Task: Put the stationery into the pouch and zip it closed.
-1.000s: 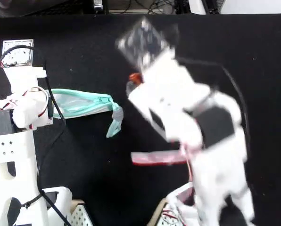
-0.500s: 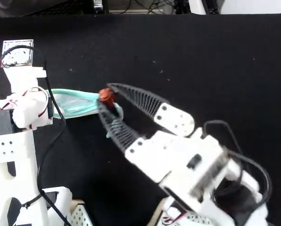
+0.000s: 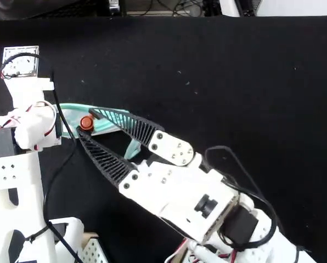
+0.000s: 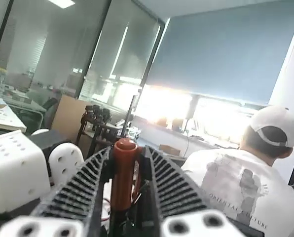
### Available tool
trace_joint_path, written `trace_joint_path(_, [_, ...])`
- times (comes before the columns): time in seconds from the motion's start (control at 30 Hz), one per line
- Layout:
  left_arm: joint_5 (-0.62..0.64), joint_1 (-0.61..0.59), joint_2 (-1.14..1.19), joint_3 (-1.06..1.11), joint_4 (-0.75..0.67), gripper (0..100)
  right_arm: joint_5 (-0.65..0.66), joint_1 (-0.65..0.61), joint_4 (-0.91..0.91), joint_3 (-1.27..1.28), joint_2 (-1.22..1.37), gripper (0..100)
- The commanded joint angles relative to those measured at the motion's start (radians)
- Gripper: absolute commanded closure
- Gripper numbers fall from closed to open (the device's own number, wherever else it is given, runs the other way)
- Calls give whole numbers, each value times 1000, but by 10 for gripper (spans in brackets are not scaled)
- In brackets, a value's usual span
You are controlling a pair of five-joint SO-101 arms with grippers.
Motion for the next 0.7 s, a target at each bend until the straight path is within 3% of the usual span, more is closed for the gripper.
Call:
trace_joint_path(0.0, [-15, -24, 21, 79, -44, 968, 2, -14, -37, -5, -8, 985])
trace_joint_path(0.27, [-15, -24, 21, 81, -41, 968, 2, 49, -52, 54, 47, 985])
trace_joint_path(0.47, [-15, -24, 21, 81, -40, 969, -5, 196, -253, 231, 156, 985])
trace_joint_path(0.67, [-15, -24, 21, 81, -40, 968, -3, 169, -259, 349, 189, 983])
